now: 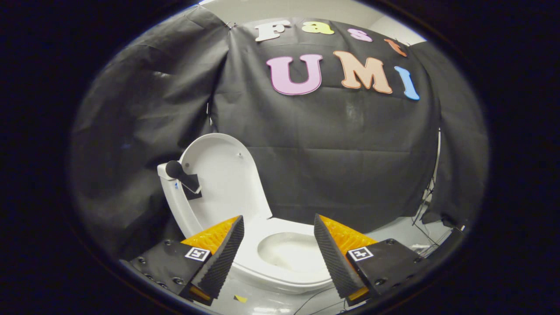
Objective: Open the toilet lid.
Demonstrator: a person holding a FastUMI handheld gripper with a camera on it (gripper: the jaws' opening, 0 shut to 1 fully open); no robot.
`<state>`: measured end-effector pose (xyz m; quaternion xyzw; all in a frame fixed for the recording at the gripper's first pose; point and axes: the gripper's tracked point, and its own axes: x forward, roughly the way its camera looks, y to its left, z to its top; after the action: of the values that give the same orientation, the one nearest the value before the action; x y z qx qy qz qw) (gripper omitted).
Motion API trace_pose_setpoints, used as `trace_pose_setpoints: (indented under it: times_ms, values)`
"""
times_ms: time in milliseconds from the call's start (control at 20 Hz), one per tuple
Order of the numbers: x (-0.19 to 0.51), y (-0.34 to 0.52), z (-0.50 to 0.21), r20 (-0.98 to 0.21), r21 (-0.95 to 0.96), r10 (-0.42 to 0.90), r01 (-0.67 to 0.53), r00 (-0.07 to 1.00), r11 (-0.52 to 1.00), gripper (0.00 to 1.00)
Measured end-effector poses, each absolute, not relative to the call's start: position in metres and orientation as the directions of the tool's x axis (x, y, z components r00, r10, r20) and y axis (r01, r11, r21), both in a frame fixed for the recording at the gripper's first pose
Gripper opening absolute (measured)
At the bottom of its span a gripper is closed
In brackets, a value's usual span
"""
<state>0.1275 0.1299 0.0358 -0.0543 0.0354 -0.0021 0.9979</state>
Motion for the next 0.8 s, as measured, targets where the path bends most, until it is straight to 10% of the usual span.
trace_pose_setpoints:
  times_ms: [800]
  values:
    - [0.1248, 0.1221, 0.0374, -0.065, -0.105, -0.02, 0.014, 0.998, 0.994, 0.98]
